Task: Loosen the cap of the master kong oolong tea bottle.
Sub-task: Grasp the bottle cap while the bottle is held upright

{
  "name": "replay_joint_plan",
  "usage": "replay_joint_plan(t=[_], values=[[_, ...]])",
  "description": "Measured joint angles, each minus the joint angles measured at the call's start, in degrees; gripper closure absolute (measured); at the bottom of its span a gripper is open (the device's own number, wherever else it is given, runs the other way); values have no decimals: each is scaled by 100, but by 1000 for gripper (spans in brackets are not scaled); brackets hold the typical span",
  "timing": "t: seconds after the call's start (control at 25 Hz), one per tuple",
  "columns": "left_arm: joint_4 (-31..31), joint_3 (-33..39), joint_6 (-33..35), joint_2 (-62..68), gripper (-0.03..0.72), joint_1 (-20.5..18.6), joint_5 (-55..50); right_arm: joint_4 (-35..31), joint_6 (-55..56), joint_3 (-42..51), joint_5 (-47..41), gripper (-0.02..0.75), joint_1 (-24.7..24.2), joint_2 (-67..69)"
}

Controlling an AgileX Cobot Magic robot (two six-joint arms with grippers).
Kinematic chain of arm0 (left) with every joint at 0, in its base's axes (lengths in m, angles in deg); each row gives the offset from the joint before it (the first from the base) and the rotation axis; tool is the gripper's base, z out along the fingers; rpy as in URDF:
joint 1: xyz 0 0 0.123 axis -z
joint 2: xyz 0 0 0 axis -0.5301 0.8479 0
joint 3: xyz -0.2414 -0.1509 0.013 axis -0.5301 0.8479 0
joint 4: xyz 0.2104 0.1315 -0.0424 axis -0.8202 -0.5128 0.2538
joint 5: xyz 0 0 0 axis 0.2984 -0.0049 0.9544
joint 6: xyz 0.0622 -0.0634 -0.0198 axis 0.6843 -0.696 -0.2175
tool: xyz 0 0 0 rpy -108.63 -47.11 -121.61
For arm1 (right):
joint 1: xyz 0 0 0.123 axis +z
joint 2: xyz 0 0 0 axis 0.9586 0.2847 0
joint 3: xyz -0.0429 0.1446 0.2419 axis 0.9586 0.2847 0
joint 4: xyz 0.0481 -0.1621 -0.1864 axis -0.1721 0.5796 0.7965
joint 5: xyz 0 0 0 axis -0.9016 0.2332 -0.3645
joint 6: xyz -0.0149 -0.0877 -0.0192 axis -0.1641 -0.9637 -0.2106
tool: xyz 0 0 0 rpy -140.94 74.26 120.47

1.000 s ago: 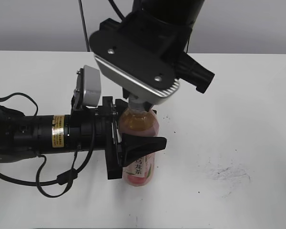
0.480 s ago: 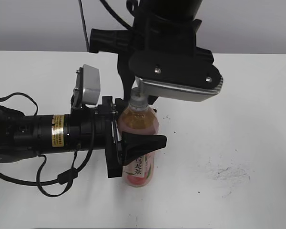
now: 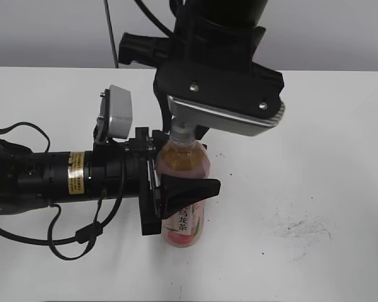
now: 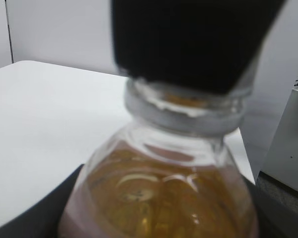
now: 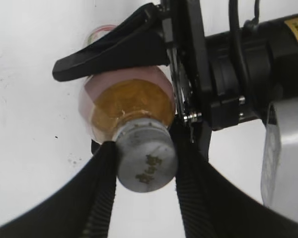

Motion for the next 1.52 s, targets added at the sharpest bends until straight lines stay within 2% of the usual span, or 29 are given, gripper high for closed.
replay_joint_plan(t=[0.12,0.2,0.32,0.44,0.76,0.88,1.0,1.16,1.52], values=[[-38,0,0,0,243,-5,14,-108,1136,0,-18,456,-17,0],[-48,0,0,0,243,-6,-19,-233,2115,-6,-1,417,-19,0],[-39,0,-5,0,243,1,-28,-549,3396,-79,98,282,-13,-57],[-39,0,-5,0,243,1,-35,-470,4778,-98,152,201,-13,-70],[5,0,-35,0,243,1,-43,529,9908,-98,143,176,-13,-77],[16,0,-27,0,243,1,-58,667,11544,-98,145,205,-6,-94],[-16,0,2,0,243,1,-52,416,12287,-98,152,258,-6,-101],[-22,0,2,0,243,1,-48,-111,12664,-98,154,304,-6,-205],[-22,0,2,0,243,1,-48,-180,13726,31,166,314,-6,-353]])
